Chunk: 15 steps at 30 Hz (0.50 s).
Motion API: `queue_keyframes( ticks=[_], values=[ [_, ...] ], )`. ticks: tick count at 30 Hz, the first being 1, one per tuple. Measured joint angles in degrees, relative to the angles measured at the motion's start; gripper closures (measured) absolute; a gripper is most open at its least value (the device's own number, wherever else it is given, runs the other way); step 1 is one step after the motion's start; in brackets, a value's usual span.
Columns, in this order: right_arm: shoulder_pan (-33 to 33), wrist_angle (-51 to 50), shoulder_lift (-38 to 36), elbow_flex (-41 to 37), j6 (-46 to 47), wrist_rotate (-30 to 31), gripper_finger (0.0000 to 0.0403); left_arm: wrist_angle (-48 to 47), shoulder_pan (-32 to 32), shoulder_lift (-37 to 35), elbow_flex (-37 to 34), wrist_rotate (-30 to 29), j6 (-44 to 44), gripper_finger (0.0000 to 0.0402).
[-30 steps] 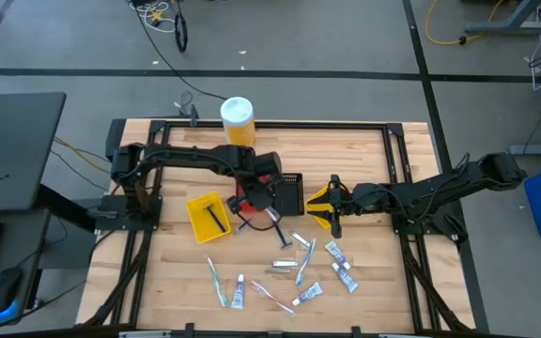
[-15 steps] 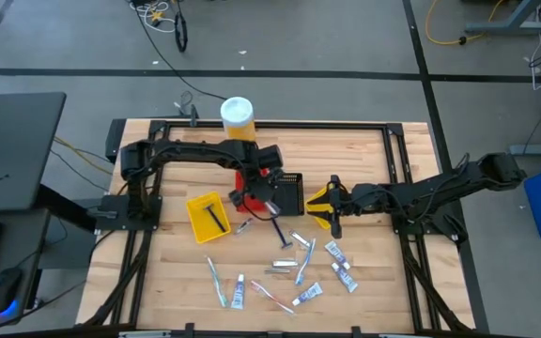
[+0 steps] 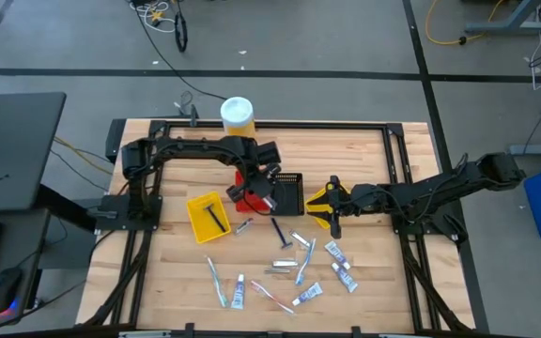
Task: Pick & Place Travel size toiletries
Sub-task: Put the blue toothbrush into the red bin
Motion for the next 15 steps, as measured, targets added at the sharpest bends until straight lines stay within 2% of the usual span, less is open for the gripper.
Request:
queue_keyframes(
  ticks=[6, 10, 15],
  values=[
    [0.00, -0.03, 0.00, 0.00, 0.01, 0.00, 0.0258, 2.26, -0.04, -0.02, -4.88, -2.66, 1.01, 0.0383],
    [0.00, -0.01, 0.00, 0.00, -0.01, 0.00, 0.0256, 4.82, -0.37, 0.01, -5.63, -3.29, 0.90, 0.0379],
    [0.00, -0.03, 0.00, 0.00, -0.01, -0.01, 0.0258, 6.39, -0.39, 0.01, -5.57, -5.88, -4.99, 0.0359]
  ],
)
